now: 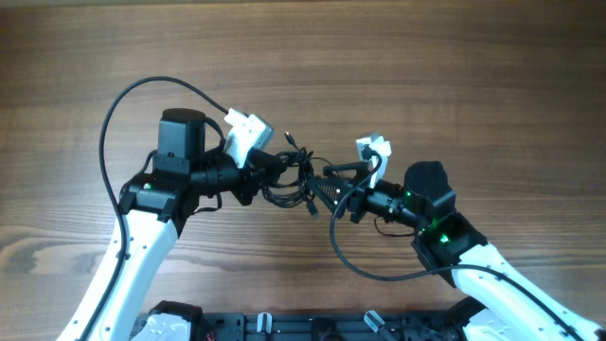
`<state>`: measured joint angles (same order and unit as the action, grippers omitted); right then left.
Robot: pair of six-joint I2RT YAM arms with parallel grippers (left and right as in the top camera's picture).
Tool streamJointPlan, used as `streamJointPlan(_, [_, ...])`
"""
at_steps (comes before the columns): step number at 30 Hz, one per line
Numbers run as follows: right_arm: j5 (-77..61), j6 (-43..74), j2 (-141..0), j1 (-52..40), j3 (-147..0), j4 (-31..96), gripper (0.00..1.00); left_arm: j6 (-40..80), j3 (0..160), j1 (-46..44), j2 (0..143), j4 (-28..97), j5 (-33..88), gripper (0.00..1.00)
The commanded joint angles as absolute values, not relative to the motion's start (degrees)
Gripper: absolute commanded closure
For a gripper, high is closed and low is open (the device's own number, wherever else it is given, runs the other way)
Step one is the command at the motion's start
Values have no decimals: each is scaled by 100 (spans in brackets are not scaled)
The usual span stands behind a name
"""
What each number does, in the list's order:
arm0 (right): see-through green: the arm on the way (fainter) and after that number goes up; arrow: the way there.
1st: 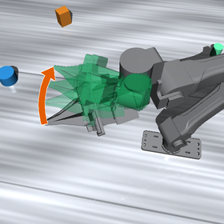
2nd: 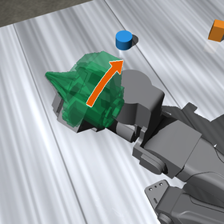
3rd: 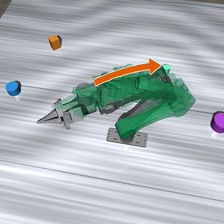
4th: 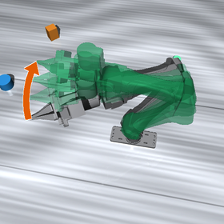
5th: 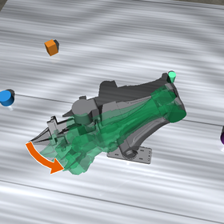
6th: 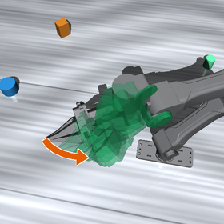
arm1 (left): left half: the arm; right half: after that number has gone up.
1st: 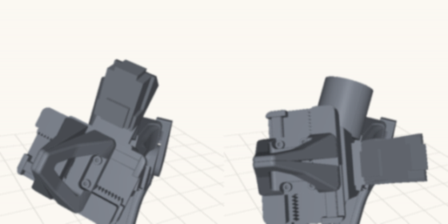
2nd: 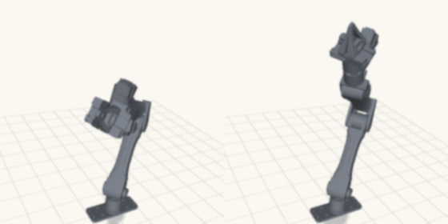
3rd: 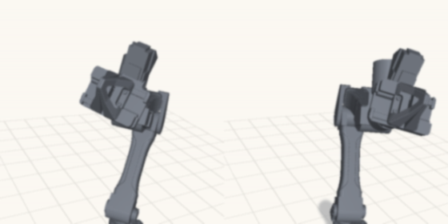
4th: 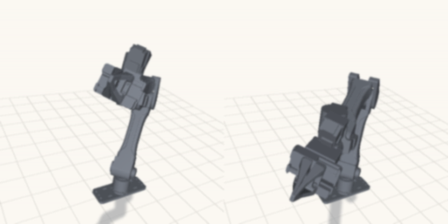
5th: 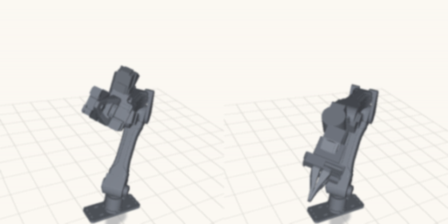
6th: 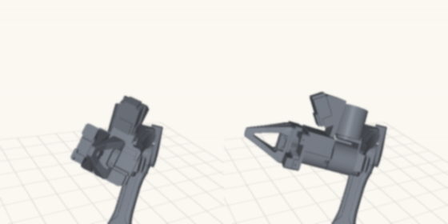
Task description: Untangle cables
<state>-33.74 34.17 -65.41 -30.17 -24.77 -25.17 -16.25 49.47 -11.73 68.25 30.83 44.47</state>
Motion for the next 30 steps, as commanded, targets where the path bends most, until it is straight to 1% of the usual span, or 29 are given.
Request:
streamJointPlan(1, [-3708, 3301, -6788, -3004, -2502, -2768, 51, -1957, 5004, -1146, 6755, 3061, 5509, 96])
streamJointPlan(5, [-3758, 3454, -7050, -3004, -2502, -3310, 53, -1953, 5004, -1146, 6755, 3087, 5728, 96])
streamJointPlan(6, [-3758, 3474, -7089, -3004, -2502, -3433, 59, -1953, 5004, -1146, 6755, 3089, 5728, 96])
streamJointPlan(7, [-3758, 3520, -7146, -3004, -2502, -3621, 72, -1953, 5004, -1146, 6755, 3089, 5728, 96])
streamJointPlan(9, [-3739, 3809, -7181, -3004, -2502, -3798, 91, -1951, 5004, -1144, 6755, 3087, 5723, 94])
streamJointPlan(10, [-3730, 3933, -7181, -3004, -2502, -3835, 95, -1951, 5004, -1144, 6755, 3085, 5721, 86])
streamJointPlan(12, [-3592, 4318, -7179, -3004, -2502, -3850, 95, -1903, 5004, -1144, 6755, 3079, 5719, 61])
streamJointPlan(13, [-3406, 4670, -7179, -3004, -2502, -3826, 95, -1826, 5004, -1144, 6755, 3046, 5719, 24])
streamJointPlan(14, [-3299, 4827, -7179, -3004, -2502, -3837, 95, -1651, 5004, -1144, 6755, 2995, 5717, 15])
streamJointPlan(15, [-3103, 5013, -7179, -3004, -2502, -3854, 95, -1337, 5004, -1144, 6755, 2891, 5712, 10])
streamJointPlan(16, [-2836, 5140, -7179, -3004, -2502, -3852, 95, -829, 5004, -1144, 6753, 2746, 5638, 0])
streamJointPlan(17, [-2657, 5183, -7179, -3004, -2502, -3852, 95, -224, 5004, -1144, 6755, 2641, 5391, 0])
streamJointPlan(19, [-2329, 5319, -7179, -3004, -2502, -3852, 95, 1155, 5004, -1144, 6753, 2593, 4510, 0])
streamJointPlan(21, [-2078, 5481, -7179, -3004, -2502, -3848, 95, 3144, 5004, -1144, 6755, 2681, 3483, 0])
streamJointPlan(23, [-1992, 5621, -7179, -3004, -2502, -3850, 95, 4060, 5004, -1157, 6755, 2681, 3518, 0])
streamJointPlan(24, [-1975, 5664, -7179, -3004, -2502, -3852, 95, 4449, 5004, -1201, 6755, 2724, 3590, 0])
streamJointPlan(26, [-1973, 5704, -7179, -3004, -2502, -3848, 95, 4532, 5004, -1334, 6779, 2720, 3575, 0])
streamJointPlan(28, [-1975, 5723, -7179, -3004, -2502, -3848, 95, 4770, 5002, -1581, 6884, 2722, 3317, 1])
streamJointPlan(30, [-1975, 5725, -7179, -3004, -2502, -3848, 95, 5323, 5002, -1802, 7032, 2722, 3092, 0])
